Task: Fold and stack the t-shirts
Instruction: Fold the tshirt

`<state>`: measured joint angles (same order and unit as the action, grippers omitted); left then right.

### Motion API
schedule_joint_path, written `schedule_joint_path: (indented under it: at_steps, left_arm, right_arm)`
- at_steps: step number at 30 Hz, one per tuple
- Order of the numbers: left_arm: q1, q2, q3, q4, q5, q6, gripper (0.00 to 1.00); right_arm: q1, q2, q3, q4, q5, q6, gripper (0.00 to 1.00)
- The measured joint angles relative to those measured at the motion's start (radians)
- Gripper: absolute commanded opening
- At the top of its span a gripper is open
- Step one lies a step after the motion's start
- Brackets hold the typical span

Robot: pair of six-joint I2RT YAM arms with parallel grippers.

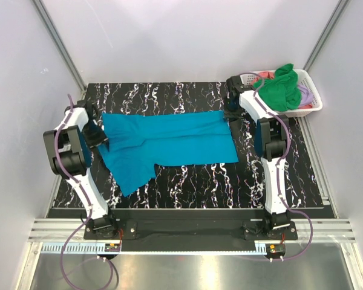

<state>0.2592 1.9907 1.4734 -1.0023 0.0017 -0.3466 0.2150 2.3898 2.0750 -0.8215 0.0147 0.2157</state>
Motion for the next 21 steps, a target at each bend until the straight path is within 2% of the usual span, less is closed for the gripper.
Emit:
schedule_joint_path:
  at_steps: [1,4,6,8,14,21]
  left_arm:
    - [0.0,-0.019,0.0,-0.003,0.0,-0.003,0.53]
    - [0.0,-0.12,-0.03,0.023,-0.001,-0.016,0.6]
    - [-0.002,-0.232,-0.087,0.043,-0.001,-0.027,0.62]
    - [-0.01,-0.358,-0.17,0.069,0.009,-0.043,0.62]
    - [-0.085,-0.622,-0.436,0.127,0.051,-0.123,0.65]
    - [-0.189,-0.755,-0.69,0.159,0.139,-0.262,0.68]
  right_arm:
    - [0.0,-0.008,0.001,-0.024,0.0,0.006,0.37]
    - [0.0,-0.07,-0.031,-0.083,-0.018,0.037,0.47]
    - [0.0,-0.154,-0.116,-0.091,-0.035,0.069,0.53]
    - [0.0,-0.26,-0.212,-0.113,-0.051,0.112,0.65]
    - [0.0,-0.544,-0.507,-0.104,-0.092,0.282,0.63]
    - [0.0,-0.659,-0.836,-0.018,-0.116,0.477,0.59]
